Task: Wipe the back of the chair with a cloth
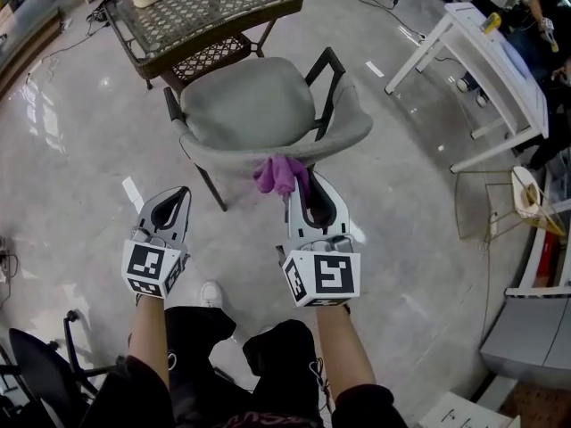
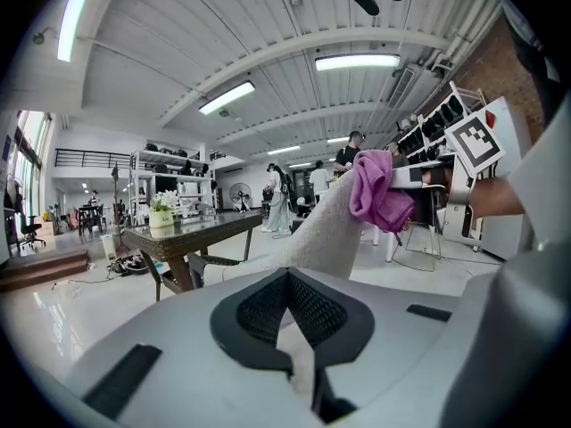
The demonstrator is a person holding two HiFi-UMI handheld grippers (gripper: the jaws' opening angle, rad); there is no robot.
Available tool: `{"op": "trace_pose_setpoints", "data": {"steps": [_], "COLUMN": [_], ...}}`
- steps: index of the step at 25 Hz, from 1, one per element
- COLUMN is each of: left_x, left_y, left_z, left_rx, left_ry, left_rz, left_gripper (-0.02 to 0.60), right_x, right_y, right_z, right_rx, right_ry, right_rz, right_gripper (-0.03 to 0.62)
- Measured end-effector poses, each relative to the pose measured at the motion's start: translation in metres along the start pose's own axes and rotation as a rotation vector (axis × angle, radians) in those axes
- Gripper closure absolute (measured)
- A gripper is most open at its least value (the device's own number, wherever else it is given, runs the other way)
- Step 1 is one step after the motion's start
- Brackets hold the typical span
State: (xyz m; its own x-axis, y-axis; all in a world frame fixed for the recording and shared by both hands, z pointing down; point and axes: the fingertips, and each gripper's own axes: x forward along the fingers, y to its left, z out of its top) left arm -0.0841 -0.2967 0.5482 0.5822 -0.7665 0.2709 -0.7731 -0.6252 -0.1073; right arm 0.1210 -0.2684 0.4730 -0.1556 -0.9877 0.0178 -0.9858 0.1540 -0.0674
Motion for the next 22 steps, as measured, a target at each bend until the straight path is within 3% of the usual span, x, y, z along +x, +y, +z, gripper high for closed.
{"op": "trace_pose_setpoints", "data": {"steps": [7, 14, 22], "left_x": [0.011, 0.015, 0.013], "left_y": [-0.002, 0.013, 0.037], "left_z": [-0.006, -0.019, -0.063], "left_rx": [0.014, 0.036, 0.079], "left_ry": [-0.024, -0.063, -0.085], "left_rz": [-0.011, 0.009, 0.069], "left_gripper": [0.572, 0.572, 0.572], "right_x": [-0.007, -0.003, -0.002], "right_y": [-0.064, -0.098, -0.123], "right_z": [0.002, 0.0, -0.013], "right_rx": [-0.01, -0.031, -0.058], "right_ry": [-0.033, -0.08, -0.192], "right_rz": [-0.131, -0.191, -0.244], "right_gripper": [0.52, 0.519, 0.519]}}
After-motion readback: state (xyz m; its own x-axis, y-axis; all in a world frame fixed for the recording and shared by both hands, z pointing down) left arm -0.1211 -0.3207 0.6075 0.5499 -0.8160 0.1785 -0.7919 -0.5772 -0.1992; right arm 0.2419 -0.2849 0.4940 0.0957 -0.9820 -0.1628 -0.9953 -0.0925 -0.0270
